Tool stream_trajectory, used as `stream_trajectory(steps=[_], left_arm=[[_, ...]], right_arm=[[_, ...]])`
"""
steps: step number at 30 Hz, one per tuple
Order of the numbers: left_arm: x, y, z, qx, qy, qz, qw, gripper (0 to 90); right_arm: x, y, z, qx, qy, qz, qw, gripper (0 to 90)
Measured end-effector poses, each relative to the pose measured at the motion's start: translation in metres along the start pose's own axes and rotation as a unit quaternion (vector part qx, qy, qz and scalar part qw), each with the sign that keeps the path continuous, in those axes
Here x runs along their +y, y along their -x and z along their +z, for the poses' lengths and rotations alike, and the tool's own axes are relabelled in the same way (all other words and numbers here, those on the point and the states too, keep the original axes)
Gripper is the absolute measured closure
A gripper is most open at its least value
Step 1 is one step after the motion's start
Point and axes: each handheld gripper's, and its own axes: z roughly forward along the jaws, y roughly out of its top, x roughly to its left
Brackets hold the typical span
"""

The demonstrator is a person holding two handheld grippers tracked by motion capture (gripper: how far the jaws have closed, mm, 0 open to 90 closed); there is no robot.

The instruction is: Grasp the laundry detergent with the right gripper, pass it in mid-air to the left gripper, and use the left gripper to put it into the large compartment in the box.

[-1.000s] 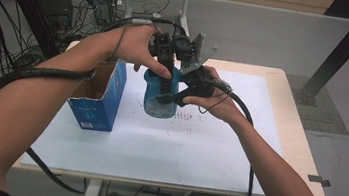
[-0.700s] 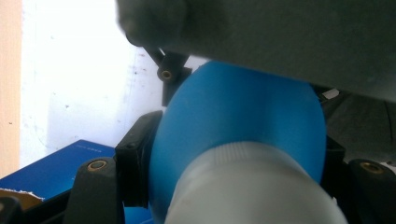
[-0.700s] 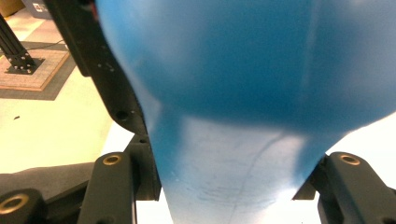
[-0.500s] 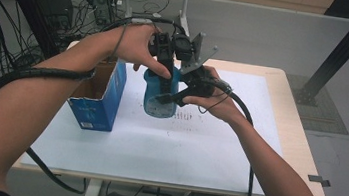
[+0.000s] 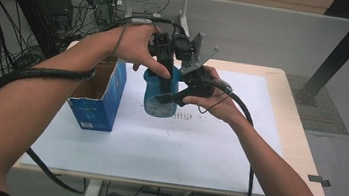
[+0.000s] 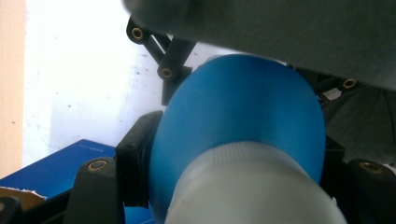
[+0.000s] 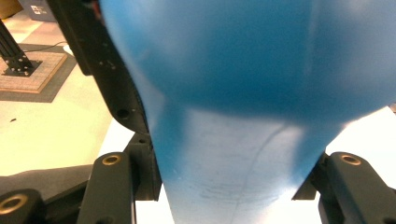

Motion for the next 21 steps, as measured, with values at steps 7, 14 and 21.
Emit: stream_trajectory(steps=[7, 14, 21], left_arm=[[0.0006, 0.0006, -0.0006, 0.002, 0.0, 0.0, 1.0, 35.3], [0.0009, 0.0013, -0.0009, 0.005, -0.005, 0.004, 1.0, 35.4], [-0.0005, 0.0011, -0.0007, 0.005, -0.002, 0.0, 1.0, 35.4]], right_arm=[[-0.0002, 0.0, -0.0006, 0.0, 0.003, 0.001, 1.0, 42.7], [-0.0002, 0.0, -0.0003, -0.001, 0.002, 0.0, 1.0, 42.6], [-0.0001, 0.0005, 0.0008, 0.0, 0.004, -0.002, 1.0, 42.6]])
